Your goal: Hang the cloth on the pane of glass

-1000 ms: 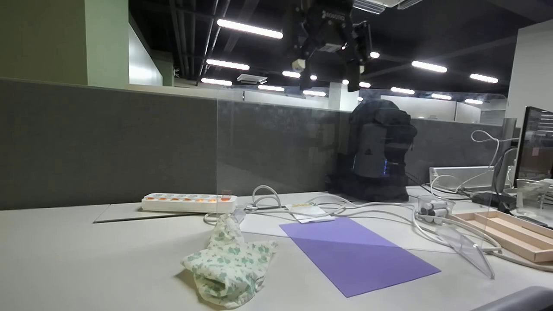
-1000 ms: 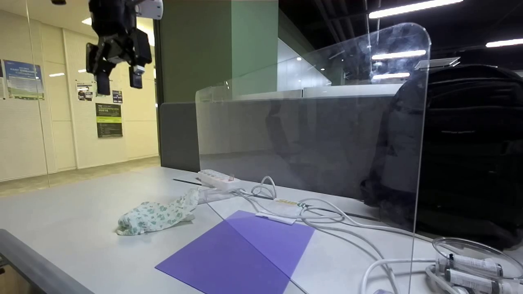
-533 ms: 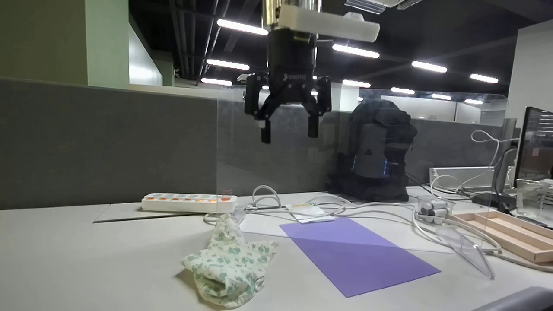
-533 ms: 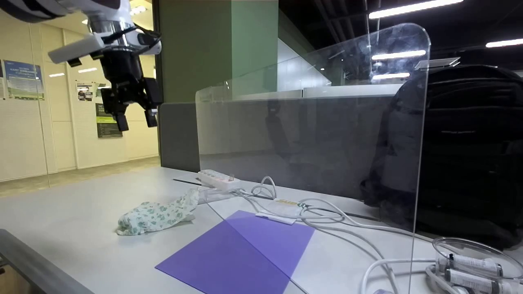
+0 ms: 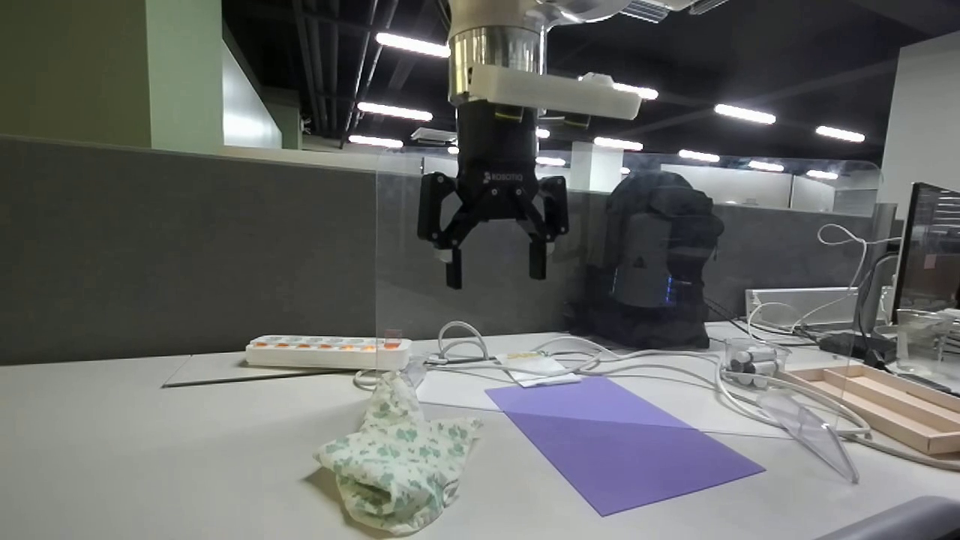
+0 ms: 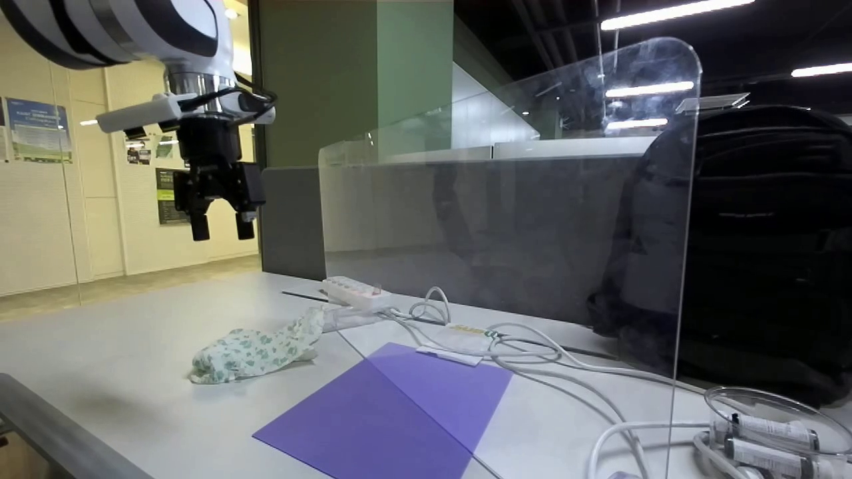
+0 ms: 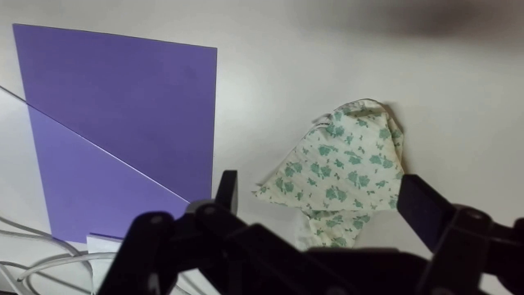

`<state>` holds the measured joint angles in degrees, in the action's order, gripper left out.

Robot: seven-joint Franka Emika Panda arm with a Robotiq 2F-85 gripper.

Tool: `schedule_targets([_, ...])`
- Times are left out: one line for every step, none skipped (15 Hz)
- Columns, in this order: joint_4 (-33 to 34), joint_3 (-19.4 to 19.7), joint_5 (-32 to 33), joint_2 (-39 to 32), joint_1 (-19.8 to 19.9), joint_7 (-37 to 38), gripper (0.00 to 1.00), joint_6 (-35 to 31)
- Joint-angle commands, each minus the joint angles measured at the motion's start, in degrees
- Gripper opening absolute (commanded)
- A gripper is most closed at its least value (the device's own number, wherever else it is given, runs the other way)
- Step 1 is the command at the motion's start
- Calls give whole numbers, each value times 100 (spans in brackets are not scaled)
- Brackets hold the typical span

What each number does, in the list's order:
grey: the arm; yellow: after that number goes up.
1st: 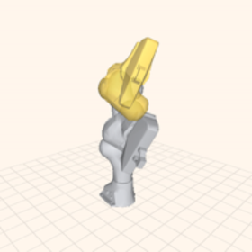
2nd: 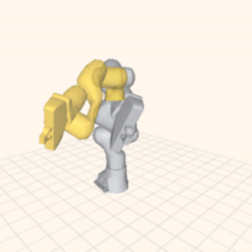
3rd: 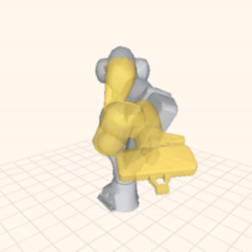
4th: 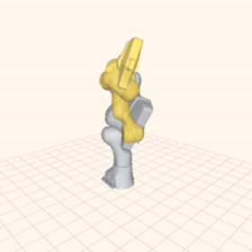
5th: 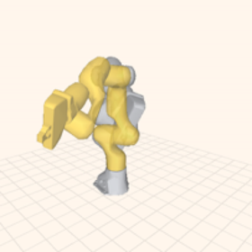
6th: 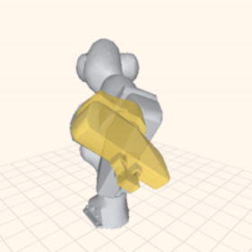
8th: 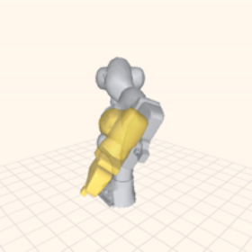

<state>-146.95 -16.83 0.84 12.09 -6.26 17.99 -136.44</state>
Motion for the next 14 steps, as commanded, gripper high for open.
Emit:
schedule_targets([142,139,18,-396,-109,27,100,-196])
schedule_targets([219,161,-4,-626,-105,15,100,-297])
schedule_targets([280,176,-55,-837,-119,8,100,-394])
schedule_targets([338,185,35,-1095,-100,68,100,-557])
schedule_targets([392,223,3,-1315,-117,51,100,-681])
schedule_targets([457,260,2,-1563,-132,50,100,-806])
schedule_targets([520,298,-27,-1780,-159,45,100,-935])
schedule_targets([600,342,-47,-2010,-192,34,100,-1055])
schedule_targets([672,382,-61,-2207,-232,22,100,-1172])
schedule_targets([753,416,-73,-2394,-283,4,100,-1274])
schedule_targets([841,438,-86,-2565,-329,-50,100,-1345])
schedule_targets([936,454,-118,-2725,-373,-120,100,-1402])
schedule_targets([1024,444,-169,-2867,-413,-197,100,-1449])
schedule_targets([1113,439,-195,-2998,-459,-265,100,-1473])
